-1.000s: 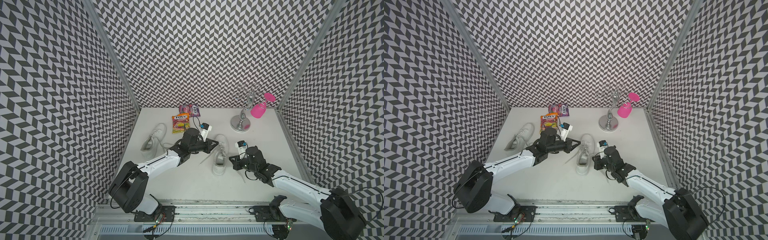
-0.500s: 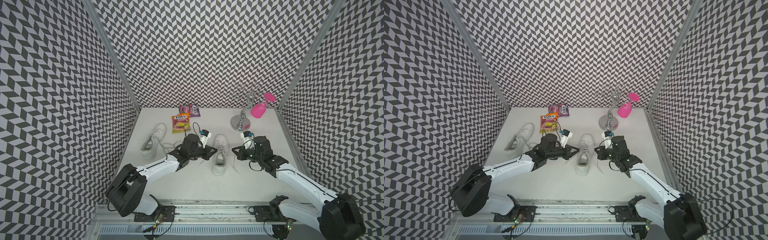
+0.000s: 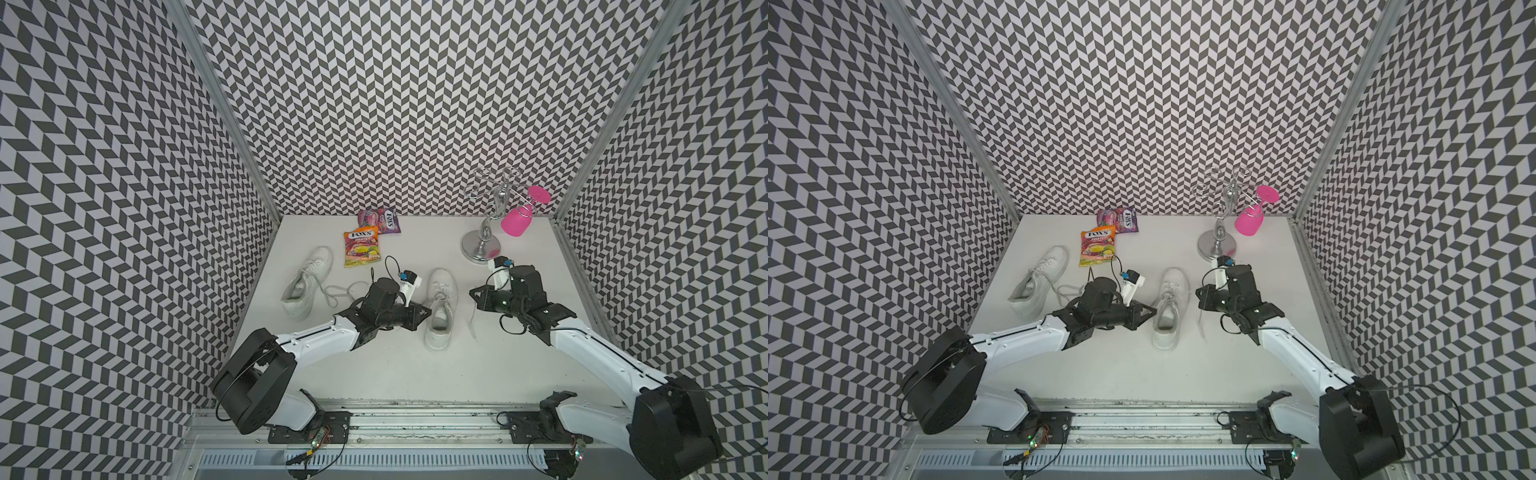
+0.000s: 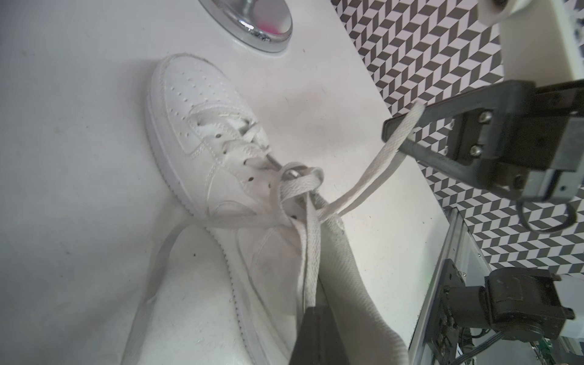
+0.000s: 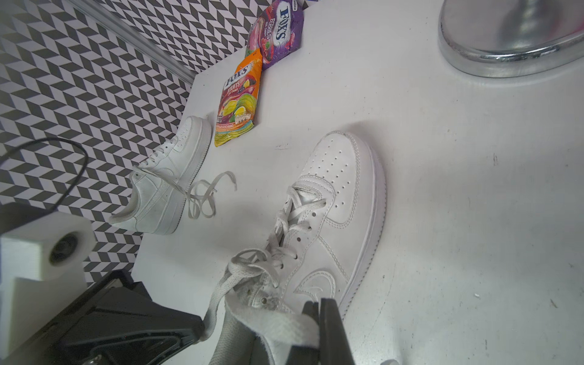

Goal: Tie the shoes
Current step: Cross the shoelace with the shoelace.

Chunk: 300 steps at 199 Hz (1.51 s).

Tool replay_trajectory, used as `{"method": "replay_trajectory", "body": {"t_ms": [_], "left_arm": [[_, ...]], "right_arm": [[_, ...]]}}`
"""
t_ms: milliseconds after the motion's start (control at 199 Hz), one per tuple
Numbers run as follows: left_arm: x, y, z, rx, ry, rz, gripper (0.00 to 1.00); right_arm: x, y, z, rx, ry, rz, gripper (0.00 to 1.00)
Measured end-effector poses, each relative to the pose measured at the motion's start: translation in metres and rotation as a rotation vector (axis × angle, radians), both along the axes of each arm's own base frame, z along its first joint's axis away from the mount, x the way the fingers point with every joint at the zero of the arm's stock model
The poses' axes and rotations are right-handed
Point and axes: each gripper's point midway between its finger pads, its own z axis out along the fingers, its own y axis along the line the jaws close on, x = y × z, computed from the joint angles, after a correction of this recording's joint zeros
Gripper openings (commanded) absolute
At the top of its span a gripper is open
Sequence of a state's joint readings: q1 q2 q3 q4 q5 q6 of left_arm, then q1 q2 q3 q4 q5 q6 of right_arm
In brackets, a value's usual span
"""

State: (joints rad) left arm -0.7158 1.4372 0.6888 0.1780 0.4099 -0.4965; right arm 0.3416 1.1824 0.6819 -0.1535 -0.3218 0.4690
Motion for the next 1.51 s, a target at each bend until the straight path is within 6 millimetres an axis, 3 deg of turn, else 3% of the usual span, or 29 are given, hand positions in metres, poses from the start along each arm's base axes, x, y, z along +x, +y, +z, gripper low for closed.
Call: {"method": "replay_trajectory", "body": {"t_ms": [241,317,457,583,729,874,1055,1156,1281,1412,1507], "left_arm": [[-0.005,0.008,-0.017,0.027,0.031,0.018,0.00],[-0.005,0.007,-0.015,0.020,0.028,0.019,0.08],[-0.003,0.006,-0.012,0.013,0.013,0.020,0.32],[0.000,0.010,-0.001,-0.002,-0.014,0.036,0.41],[0.012,0.024,0.029,-0.041,-0.097,0.079,0.50],[0.031,0.034,0.050,-0.064,-0.145,0.120,0.50],[0.059,0.031,0.070,-0.085,-0.178,0.131,0.50],[0.060,0.030,0.067,-0.077,-0.179,0.123,0.49],[0.064,0.026,0.060,-0.058,-0.177,0.097,0.34],[0.084,0.011,0.051,-0.052,-0.159,0.038,0.23],[0.093,0.005,0.037,-0.050,-0.125,0.001,0.20]], "right_arm": [[0.003,-0.003,-0.004,-0.006,0.010,-0.017,0.00],[0.003,-0.003,-0.005,-0.008,0.010,-0.017,0.00],[0.004,-0.004,-0.005,-0.013,0.006,-0.023,0.00],[0.004,-0.004,-0.005,-0.018,0.001,-0.018,0.00],[0.004,-0.002,-0.004,-0.023,-0.011,0.001,0.00],[0.004,-0.001,0.001,-0.020,-0.032,0.016,0.00],[0.003,0.002,0.003,-0.015,-0.041,0.032,0.00],[0.003,0.002,0.003,-0.018,-0.045,0.039,0.00],[0.001,0.003,0.003,-0.020,-0.052,0.054,0.00],[-0.003,0.005,0.001,-0.017,-0.047,0.073,0.00],[-0.004,0.006,0.001,-0.015,-0.049,0.083,0.00]]}}
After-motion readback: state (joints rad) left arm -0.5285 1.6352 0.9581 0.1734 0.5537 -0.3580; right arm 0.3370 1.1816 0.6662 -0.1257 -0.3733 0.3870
